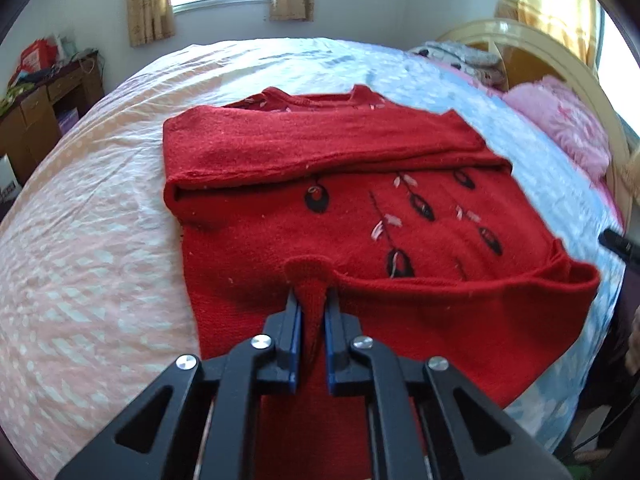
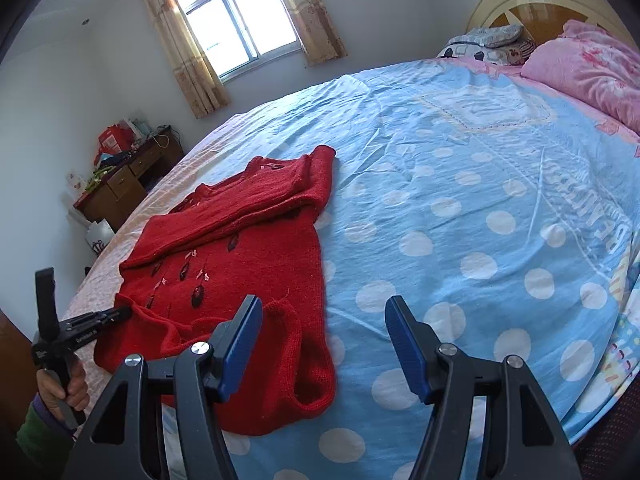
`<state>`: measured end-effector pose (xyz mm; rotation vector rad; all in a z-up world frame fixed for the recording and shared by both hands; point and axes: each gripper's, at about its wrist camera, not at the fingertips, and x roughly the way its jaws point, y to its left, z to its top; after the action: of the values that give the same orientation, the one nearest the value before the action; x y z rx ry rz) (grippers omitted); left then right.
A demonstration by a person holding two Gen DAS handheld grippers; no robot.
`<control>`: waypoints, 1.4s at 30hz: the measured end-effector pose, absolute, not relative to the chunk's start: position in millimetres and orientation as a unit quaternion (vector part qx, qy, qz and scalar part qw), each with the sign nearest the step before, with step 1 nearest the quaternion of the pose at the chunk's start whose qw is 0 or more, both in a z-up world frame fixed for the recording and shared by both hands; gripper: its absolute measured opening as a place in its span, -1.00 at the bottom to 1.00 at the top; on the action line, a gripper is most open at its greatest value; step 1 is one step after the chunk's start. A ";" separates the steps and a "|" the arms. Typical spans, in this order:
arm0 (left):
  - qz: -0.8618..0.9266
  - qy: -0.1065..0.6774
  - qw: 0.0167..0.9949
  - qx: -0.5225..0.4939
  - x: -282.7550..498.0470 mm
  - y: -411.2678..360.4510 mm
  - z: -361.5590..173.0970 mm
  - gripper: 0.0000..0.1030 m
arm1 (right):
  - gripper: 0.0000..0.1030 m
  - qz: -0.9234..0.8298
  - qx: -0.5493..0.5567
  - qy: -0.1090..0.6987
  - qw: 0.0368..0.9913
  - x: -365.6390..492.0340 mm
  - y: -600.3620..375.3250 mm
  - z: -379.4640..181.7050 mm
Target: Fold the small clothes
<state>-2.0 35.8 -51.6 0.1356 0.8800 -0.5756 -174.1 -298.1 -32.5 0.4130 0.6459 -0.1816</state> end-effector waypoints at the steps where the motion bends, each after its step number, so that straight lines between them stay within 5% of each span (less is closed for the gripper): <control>1: -0.280 0.417 0.863 0.051 -3.3 38.2 -48.9 -0.84 | 0.25 -0.090 0.197 0.314 0.924 -175.3 -297.3 -31.9; 16: -0.282 0.429 0.858 0.028 -1.3 39.4 -58.2 -0.70 | 0.23 -0.024 0.046 0.387 0.920 -122.1 -251.7 -72.0; 19: -0.285 0.427 0.858 0.029 -1.0 39.2 -59.1 -0.70 | 0.01 -0.017 0.018 0.385 0.922 -118.1 -241.1 -78.2; 23: -0.288 0.409 0.865 0.041 -5.9 37.2 -60.3 -0.79 | -0.74 -0.010 -0.003 0.396 0.918 -118.9 -233.9 -74.7; 37: -0.299 0.376 0.876 -0.029 -10.5 56.4 -17.8 -0.84 | -0.78 -0.022 0.012 0.375 0.927 -125.4 -240.0 -33.5; 42: -0.297 0.368 0.880 -0.034 -14.2 57.7 -15.4 -0.84 | -0.59 -0.048 0.007 0.418 0.907 -127.5 -248.5 -58.0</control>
<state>-14.2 57.7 -15.4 -0.0703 0.7671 -0.6197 -127.5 -248.5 -58.0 0.0147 0.8632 -0.0990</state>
